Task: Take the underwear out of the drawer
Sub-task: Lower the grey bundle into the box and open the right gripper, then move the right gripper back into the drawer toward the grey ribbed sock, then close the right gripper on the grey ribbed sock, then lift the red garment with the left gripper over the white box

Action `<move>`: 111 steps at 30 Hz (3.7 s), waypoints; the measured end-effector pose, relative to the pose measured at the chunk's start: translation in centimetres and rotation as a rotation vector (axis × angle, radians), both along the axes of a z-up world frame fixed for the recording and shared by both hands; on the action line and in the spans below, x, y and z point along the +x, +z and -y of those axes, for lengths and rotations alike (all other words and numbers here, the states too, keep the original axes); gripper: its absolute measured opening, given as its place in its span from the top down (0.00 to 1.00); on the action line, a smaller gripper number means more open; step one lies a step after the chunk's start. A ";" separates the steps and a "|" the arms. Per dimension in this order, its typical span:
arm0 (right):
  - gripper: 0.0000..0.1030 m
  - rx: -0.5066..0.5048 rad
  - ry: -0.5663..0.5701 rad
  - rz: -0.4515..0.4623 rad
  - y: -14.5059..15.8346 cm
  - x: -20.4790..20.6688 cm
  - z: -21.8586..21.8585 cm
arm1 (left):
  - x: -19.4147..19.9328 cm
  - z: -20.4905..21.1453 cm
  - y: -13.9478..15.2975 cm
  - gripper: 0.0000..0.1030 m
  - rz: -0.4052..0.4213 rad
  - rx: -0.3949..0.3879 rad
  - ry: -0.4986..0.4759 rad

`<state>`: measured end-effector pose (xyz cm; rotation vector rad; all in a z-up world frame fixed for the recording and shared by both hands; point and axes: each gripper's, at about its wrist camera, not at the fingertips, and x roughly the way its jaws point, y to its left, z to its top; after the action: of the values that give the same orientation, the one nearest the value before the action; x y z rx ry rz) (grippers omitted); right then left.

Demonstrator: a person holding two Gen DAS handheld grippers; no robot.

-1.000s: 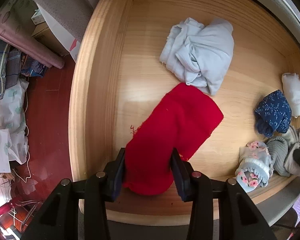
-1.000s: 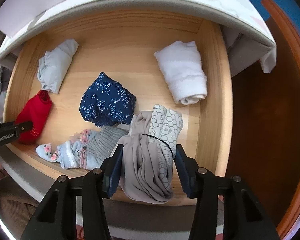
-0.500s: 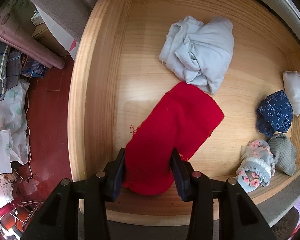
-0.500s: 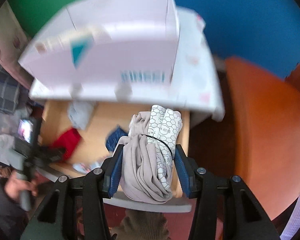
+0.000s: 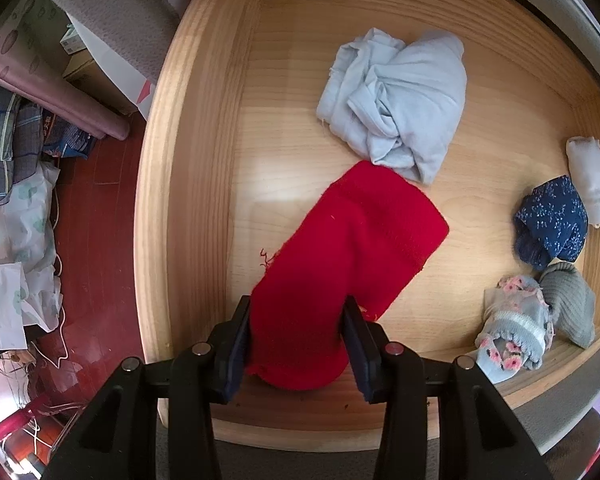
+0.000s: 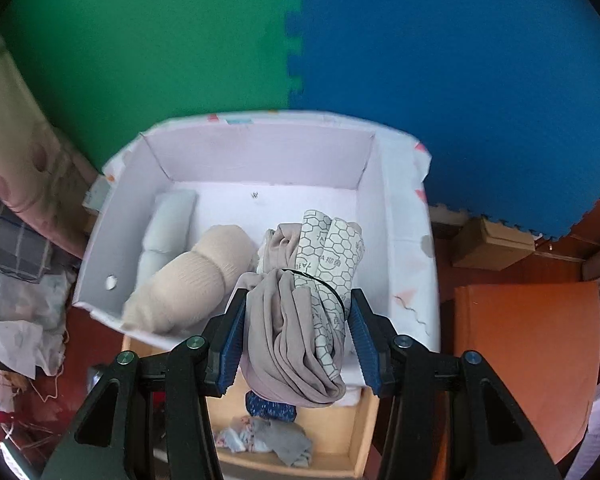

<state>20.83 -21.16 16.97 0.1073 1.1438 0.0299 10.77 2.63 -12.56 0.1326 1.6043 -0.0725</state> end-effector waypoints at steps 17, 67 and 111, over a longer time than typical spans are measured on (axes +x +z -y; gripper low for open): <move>0.35 0.064 -0.007 -0.027 -3.6 0.3 -0.6 | -0.4 0.7 0.3 0.56 0.019 0.016 -0.015; 0.56 -0.030 0.199 -0.524 -28.1 -15.1 -2.9 | -0.1 0.4 0.2 0.56 0.014 0.014 -0.017; 0.62 -0.055 0.057 -0.494 -24.9 -18.2 2.1 | -1.6 -2.3 8.3 0.70 0.114 -0.128 0.013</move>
<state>2.68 -23.28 -7.88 0.0327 1.6400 0.0227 9.20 4.91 -4.27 0.0269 1.4818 -0.1544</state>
